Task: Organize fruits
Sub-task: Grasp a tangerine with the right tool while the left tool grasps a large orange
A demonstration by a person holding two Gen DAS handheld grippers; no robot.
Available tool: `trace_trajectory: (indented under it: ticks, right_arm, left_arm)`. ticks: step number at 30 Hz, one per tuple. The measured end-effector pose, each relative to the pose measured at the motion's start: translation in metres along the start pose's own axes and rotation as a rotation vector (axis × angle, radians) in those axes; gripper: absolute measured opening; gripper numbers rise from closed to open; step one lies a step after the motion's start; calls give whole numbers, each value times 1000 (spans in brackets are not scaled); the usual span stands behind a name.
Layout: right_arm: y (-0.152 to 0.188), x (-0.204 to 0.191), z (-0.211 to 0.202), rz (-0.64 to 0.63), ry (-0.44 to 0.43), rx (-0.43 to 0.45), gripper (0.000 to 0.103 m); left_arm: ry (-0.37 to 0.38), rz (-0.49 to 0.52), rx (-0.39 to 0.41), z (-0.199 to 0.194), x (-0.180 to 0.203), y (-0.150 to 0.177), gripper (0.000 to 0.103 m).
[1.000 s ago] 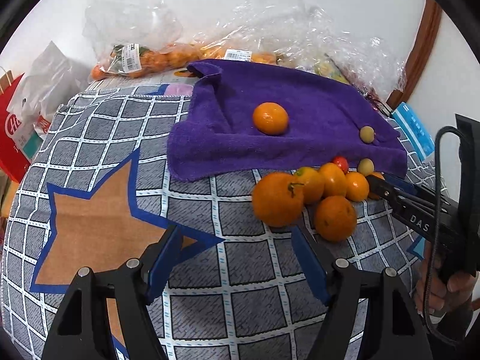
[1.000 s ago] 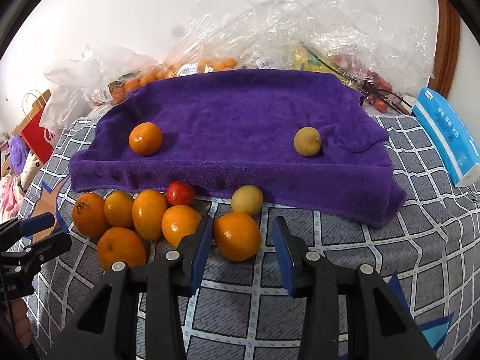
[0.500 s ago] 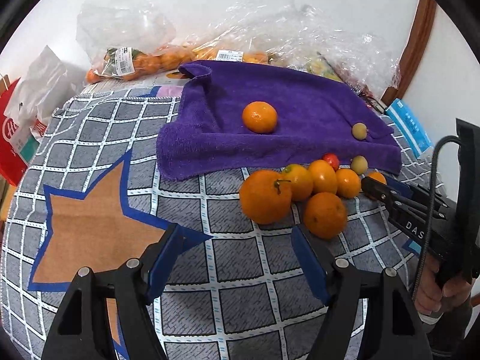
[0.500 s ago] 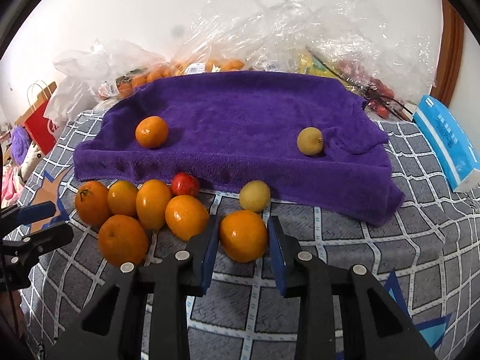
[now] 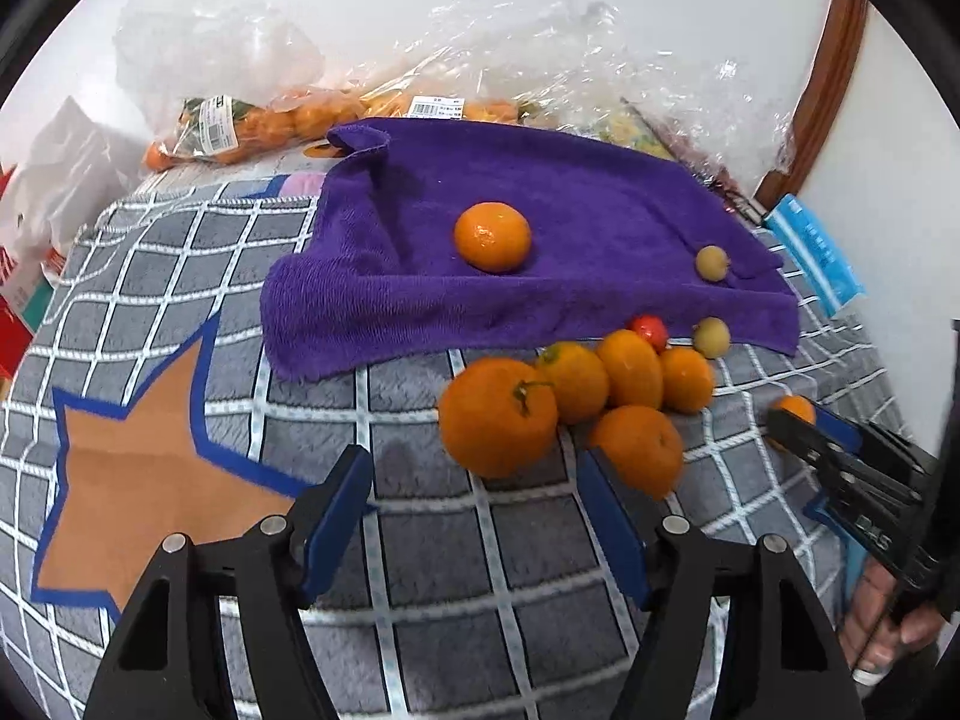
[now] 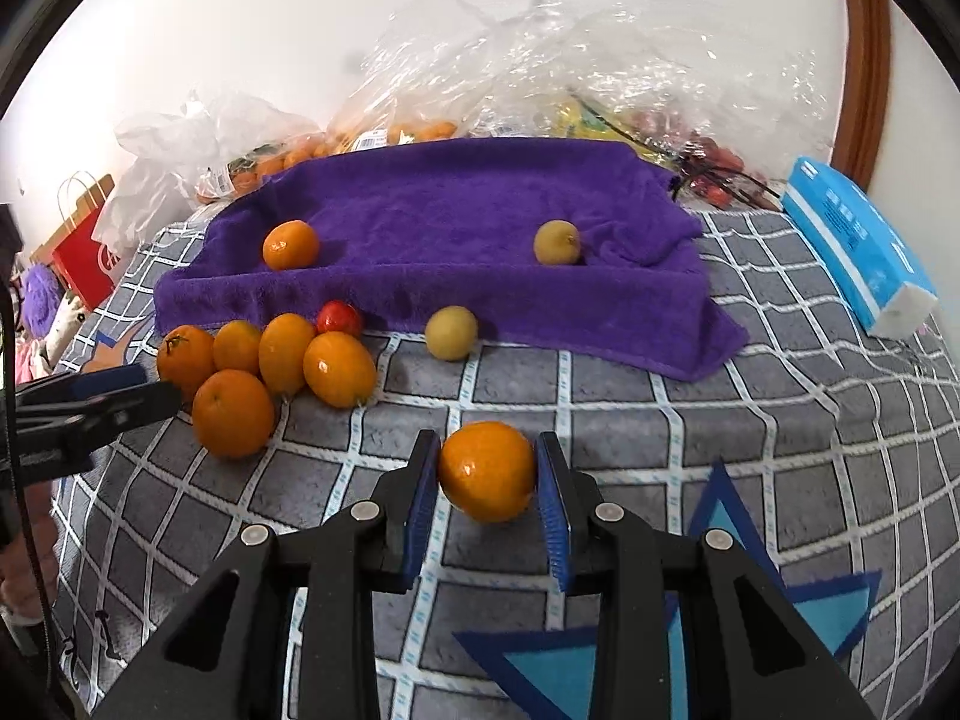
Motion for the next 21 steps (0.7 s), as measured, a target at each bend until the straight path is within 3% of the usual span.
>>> trace_trajectory:
  ticks: [9,14,17,21]
  right_arm:
    - [4,0,-2,-6,-24,36,32]
    - [4,2,-7,14,-55,63,32]
    - [3,5,-9,30,-64,81,32]
    - [2,5,-13,34,-65,100,32]
  left_arm:
    - [-6,2,56,12,2,-7,61]
    - [34,10,105,11,6,-5,42]
    - [89,-5,123,5,7,-6,42]
    - [109,-10,173,-5,7,-8,41]
Point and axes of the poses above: each gripper's, at about its wrist camera, not at the fingertips, and z roughly the way its jaws point, x to its right, y to its underside, the point moved 7 cm from there along z, roughly the way its jaws point, and after that the axes turned 12 degrees about -z, right-handed, at the moved point
